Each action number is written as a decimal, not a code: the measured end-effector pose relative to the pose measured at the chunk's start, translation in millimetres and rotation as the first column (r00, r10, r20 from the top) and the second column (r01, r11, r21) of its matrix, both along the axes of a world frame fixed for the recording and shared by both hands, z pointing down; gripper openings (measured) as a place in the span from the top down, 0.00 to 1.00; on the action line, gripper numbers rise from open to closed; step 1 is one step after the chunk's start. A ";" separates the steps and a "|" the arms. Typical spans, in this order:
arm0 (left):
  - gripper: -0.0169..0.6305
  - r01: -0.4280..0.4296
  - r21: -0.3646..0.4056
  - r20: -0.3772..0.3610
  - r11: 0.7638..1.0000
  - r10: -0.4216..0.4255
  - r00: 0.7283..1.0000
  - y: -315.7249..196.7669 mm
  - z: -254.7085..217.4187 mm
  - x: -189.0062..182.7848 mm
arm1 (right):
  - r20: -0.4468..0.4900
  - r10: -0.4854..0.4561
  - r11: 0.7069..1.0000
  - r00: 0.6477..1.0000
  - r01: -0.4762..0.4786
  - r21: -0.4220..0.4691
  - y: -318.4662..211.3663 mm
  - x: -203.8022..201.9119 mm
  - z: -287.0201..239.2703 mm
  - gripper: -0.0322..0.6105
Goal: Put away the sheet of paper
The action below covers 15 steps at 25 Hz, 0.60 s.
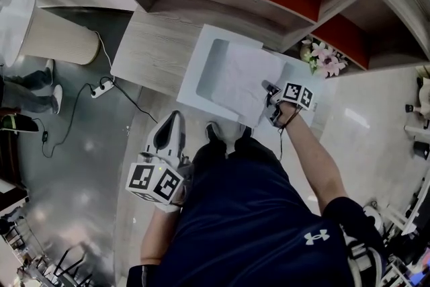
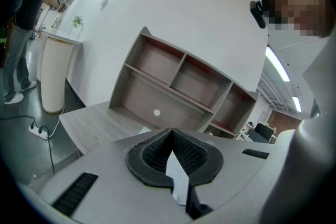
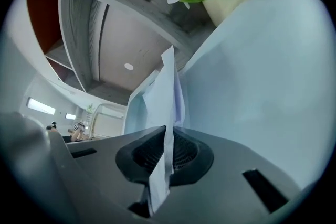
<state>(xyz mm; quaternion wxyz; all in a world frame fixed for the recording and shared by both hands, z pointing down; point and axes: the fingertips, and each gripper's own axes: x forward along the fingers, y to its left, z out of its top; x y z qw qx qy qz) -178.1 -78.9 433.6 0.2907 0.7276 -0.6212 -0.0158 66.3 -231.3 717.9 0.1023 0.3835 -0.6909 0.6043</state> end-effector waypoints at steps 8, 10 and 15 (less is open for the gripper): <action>0.95 0.050 0.004 0.007 0.999 -0.050 0.999 3.9 -0.9 -24.3 | 0.020 0.010 1.000 1.000 -0.009 -0.026 -8.5 -22.0 6.7 0.92; 0.95 0.061 0.007 0.008 0.998 -0.062 0.998 3.7 -1.7 -31.2 | 0.026 0.009 0.999 1.000 -0.008 -0.031 -10.6 -28.1 7.3 0.92; 0.95 0.075 0.006 0.007 0.997 -0.075 0.997 2.5 -3.4 -42.6 | 0.042 0.018 0.999 0.999 -0.017 -0.044 -12.7 -42.8 8.0 0.92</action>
